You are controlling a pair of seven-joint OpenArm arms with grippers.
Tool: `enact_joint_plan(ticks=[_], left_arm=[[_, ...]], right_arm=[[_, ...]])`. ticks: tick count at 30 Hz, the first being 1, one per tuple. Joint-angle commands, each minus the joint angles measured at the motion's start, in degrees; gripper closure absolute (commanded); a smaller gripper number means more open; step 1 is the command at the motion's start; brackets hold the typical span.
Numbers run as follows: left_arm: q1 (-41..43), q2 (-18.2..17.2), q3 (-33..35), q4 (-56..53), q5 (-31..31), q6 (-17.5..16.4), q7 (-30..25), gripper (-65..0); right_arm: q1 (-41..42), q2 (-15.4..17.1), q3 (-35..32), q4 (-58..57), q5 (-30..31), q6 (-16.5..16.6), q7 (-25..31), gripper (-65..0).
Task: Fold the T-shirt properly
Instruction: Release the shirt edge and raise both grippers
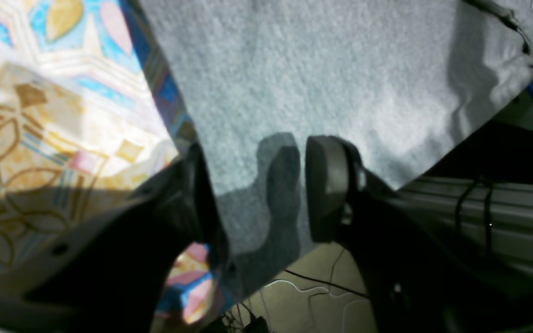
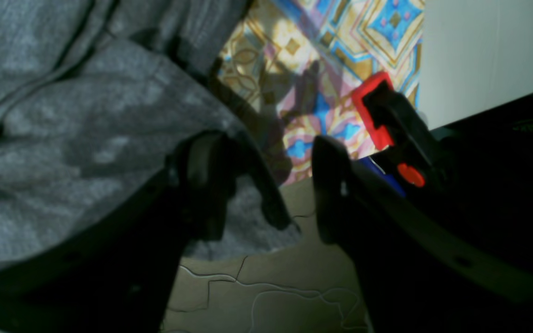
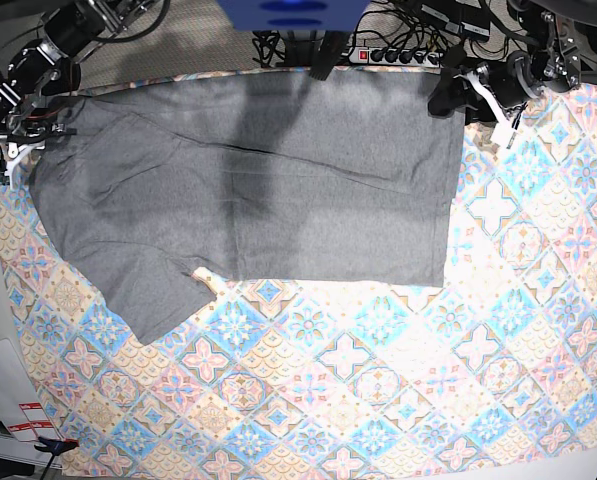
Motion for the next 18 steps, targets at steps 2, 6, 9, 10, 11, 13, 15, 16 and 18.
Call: enact_joint_plan(ticks=[2,6,9,10,11,13,15,16,18], left_arm=[[1.4,-2.9,-0.6,-0.9,9.6,3.9,8.5,-34.6],[1.5,-3.5,-0.7,-0.6,9.7,3.9,9.2,-34.6],[3.3,-3.3,-3.6,-0.5,9.7,3.9,9.2,-34.6],[3.6,-3.3,-4.8,-0.5,9.7,3.9,9.2,-34.6],[3.7,-3.3,-5.3,-0.5,9.7,3.9,9.2,-34.6],[3.8,-3.3,-5.5,-0.5,9.7,3.9,8.8,-34.6],[3.8,-3.3,-5.6,-0.5,9.6,3.9,8.7,-34.6],[3.8,-3.3,-6.2,-0.5,9.6,3.9,8.5,-34.6],[3.8,-2.6,-8.2,-0.5,9.6,3.9,6.9,-34.6]], right_arm=[[0.4,1.1,0.2,1.1,-0.2,-0.3,0.3,-28.2],[0.4,1.1,0.2,1.1,-0.2,-0.3,0.3,-28.2],[0.4,1.1,0.2,1.1,-0.2,-0.3,0.3,-28.2],[0.4,1.1,0.2,1.1,-0.2,-0.3,0.3,-28.2],[0.4,1.1,0.2,1.1,-0.2,-0.3,0.3,-28.2],[0.4,1.1,0.2,1.1,-0.2,-0.3,0.3,-28.2],[0.4,1.1,0.2,1.1,-0.2,-0.3,0.3,-28.2],[0.4,1.1,0.2,1.1,-0.2,-0.3,0.3,-28.2],[0.4,1.1,0.2,1.1,-0.2,-0.3,0.3,-28.2]])
